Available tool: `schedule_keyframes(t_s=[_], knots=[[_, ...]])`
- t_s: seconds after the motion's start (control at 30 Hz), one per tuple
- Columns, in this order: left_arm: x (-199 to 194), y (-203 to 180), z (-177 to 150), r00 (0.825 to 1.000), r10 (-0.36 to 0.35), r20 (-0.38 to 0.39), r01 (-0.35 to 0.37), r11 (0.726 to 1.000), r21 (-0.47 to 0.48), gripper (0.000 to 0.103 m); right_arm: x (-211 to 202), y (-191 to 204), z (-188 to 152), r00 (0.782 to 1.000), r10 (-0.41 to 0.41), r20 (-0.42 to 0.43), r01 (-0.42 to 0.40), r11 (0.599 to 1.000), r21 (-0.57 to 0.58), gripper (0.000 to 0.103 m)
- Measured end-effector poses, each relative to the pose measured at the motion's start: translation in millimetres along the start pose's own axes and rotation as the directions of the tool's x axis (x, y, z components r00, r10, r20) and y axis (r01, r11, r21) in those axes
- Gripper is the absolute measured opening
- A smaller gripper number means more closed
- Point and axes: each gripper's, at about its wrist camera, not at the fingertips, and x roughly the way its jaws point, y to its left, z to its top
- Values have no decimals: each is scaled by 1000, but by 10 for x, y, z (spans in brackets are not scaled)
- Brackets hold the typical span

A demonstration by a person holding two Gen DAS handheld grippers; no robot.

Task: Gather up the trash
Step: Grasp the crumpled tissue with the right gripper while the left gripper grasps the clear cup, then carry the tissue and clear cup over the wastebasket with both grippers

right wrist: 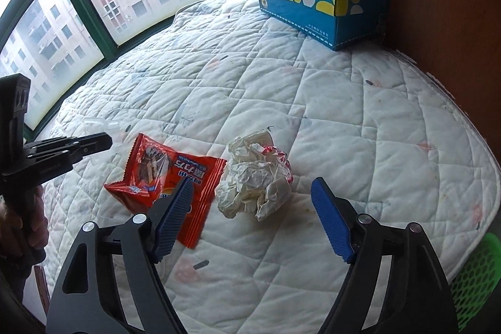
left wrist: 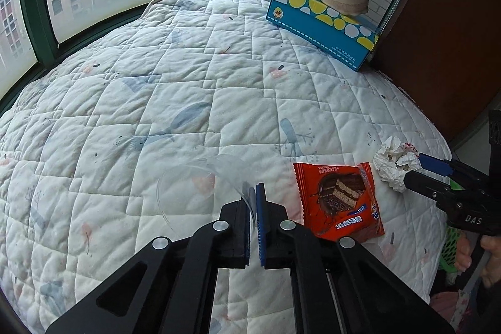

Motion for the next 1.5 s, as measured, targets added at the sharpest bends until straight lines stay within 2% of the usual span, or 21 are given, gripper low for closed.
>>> schedule_keyframes(t_s=[0.07, 0.13, 0.3, 0.57, 0.8, 1.17, 1.5], knots=[[-39, 25, -7, 1000, 8, 6, -8, 1000, 1, 4, 93, -3, 9, 1000, -5, -22, 6, 1000, 6, 68], [-88, 63, -16, 1000, 11, 11, -11, 1000, -4, 3, 162, -10, -3, 999, -8, -36, 9, 1000, 18, 56], [-250, 85, -4, 999, 31, 22, -31, 1000, -6, 3, 95, -51, -48, 1000, -11, -15, 12, 999, 52, 52], [-841, -48, 65, 996, 44, 76, -49, 997, 60, 3, -376, -180, -249, 999, -9, 36, 7, 999, 49, 51], [-1200, -337, 84, 994, -7, 112, -5, 994, 110, 3, -726, -363, -478, 998, -15, 65, 10, 996, 85, 51], [-1397, -978, 2, 987, -106, 117, 80, 975, 209, 3, -1271, -718, -921, 990, -105, 99, 94, 989, 116, 51], [-1359, -1531, -73, 979, -181, 97, 150, 953, 263, 3, -1623, -1240, -1435, 978, -188, 87, 163, 957, 242, 51]])
